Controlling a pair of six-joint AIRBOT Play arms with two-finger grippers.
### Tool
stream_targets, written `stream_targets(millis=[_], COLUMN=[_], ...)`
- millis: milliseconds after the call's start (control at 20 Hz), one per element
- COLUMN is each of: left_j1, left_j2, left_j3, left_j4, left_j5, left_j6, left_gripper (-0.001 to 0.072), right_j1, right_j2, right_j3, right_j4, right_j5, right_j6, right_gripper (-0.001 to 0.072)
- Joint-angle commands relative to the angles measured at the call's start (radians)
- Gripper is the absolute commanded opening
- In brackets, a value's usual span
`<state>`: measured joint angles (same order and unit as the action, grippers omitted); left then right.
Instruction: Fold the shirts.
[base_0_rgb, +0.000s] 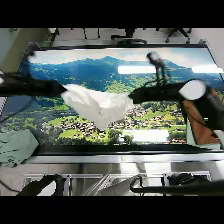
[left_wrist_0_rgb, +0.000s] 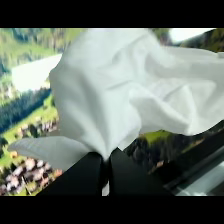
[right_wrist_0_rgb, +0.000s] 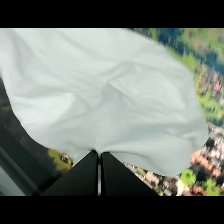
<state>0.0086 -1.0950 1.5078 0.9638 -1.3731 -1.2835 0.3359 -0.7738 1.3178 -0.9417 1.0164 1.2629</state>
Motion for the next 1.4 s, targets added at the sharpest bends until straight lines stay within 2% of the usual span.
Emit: stream_targets(millis=[0, 200, 350, 500, 700, 850, 1050, 1200, 1250, 1300, 1350], left_j1=[-0.012, -0.014, -0.014, -0.014, -0.014, -0.014, -0.014, -0.014, -0.013, -0.005, 0.007], left_j2=[0.166, 0.237, 0.243, 0.217, 0.039, -0.148, -0.420, -0.550, -0.575, -0.584, -0.582], left_j3=[0.317, 0.576, 0.622, 0.500, 0.370, 0.299, 0.245, 0.245, 0.245, 0.245, 0.246], left_j4=[0.014, 0.035, 0.106, 0.173, 0.182, 0.197, 0.197, 0.195, 0.196, 0.195, 0.196], left_j5=[-0.029, 0.035, 0.065, 0.119, 0.117, 0.116, 0.119, 0.127, 0.126, 0.119, 0.114], left_j6=[-0.052, -0.059, -0.068, -0.067, -0.034, -0.024, -0.002, -0.003, -0.002, -0.003, -0.011], left_gripper=[0.0013, 0.0013, 0.0013, 0.0013, 0.0013, 0.0013, 0.0013, 0.0016, 0.0185, 0.0594, 0.0690], right_j1=[-0.034, -0.034, -0.035, -0.035, -0.035, -0.044, -0.123, -0.222, -0.252, -0.282, -0.310], right_j2=[0.084, 0.106, 0.100, 0.060, -0.151, -0.383, -0.658, -0.764, -0.773, -0.770, -0.756], right_j3=[0.247, 0.458, 0.549, 0.554, 0.553, 0.553, 0.554, 0.554, 0.554, 0.554, 0.557], right_j4=[0.003, 0.003, -0.017, -0.111, -0.242, -0.385, -0.317, -0.100, -0.035, 0.003, 0.021], right_j5=[0.073, 0.073, 0.049, -0.027, -0.022, -0.013, -0.013, -0.021, -0.021, -0.020, -0.006], right_j6=[-0.082, -0.167, -0.214, -0.224, -0.220, -0.103, 0.008, 0.025, 0.025, 0.025, 0.025], right_gripper=[0.0020, 0.0020, 0.0020, 0.0020, 0.0020, 0.0021, 0.0020, 0.0022, 0.0051, 0.0265, 0.0447])
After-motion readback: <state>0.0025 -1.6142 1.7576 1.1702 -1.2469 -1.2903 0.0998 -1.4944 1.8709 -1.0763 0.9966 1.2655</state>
